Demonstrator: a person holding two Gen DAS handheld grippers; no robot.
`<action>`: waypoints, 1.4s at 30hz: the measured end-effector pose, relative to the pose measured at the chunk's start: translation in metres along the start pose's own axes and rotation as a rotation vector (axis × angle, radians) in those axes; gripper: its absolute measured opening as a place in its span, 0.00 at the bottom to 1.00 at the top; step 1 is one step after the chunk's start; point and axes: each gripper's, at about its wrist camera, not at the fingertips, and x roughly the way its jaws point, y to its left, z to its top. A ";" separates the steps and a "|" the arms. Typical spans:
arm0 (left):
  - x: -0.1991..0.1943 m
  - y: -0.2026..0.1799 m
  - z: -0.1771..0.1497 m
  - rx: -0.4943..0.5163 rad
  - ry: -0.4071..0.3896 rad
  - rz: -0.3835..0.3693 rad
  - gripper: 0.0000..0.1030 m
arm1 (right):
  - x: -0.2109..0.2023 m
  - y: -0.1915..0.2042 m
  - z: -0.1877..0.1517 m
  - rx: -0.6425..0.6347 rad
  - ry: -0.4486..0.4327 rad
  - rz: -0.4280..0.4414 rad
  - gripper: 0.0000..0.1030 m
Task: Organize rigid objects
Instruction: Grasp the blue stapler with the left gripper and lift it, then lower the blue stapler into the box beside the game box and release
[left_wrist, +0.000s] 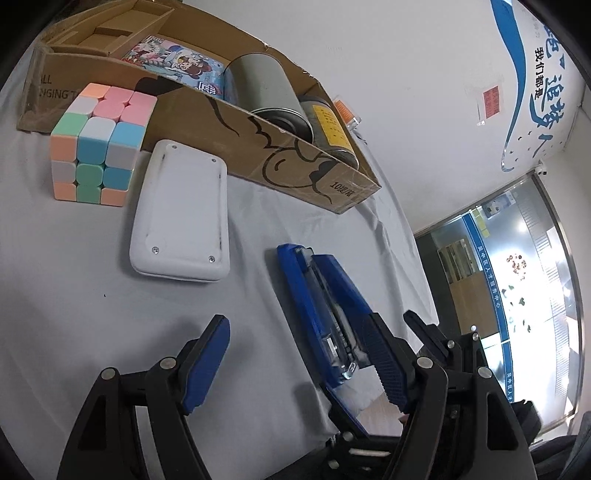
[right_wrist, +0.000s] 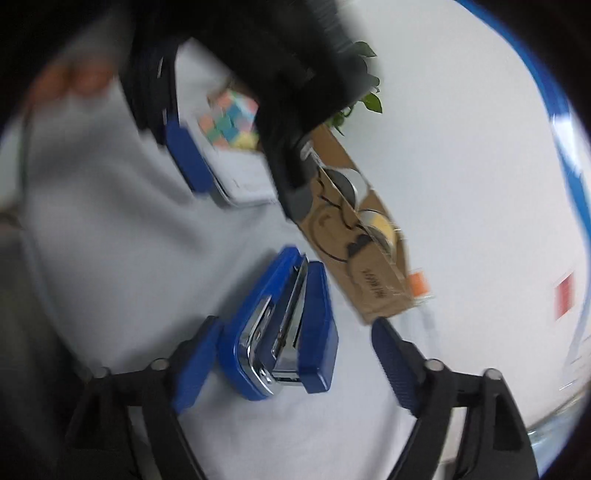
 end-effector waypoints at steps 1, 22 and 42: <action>-0.001 0.001 0.000 -0.002 0.001 0.000 0.71 | -0.010 -0.016 0.000 0.108 -0.016 0.089 0.80; 0.034 0.005 -0.006 -0.034 0.120 -0.084 0.63 | 0.047 -0.057 -0.029 0.900 0.251 0.662 0.56; -0.042 -0.015 0.091 0.093 -0.076 -0.129 0.12 | 0.038 -0.111 0.090 0.892 0.008 0.749 0.48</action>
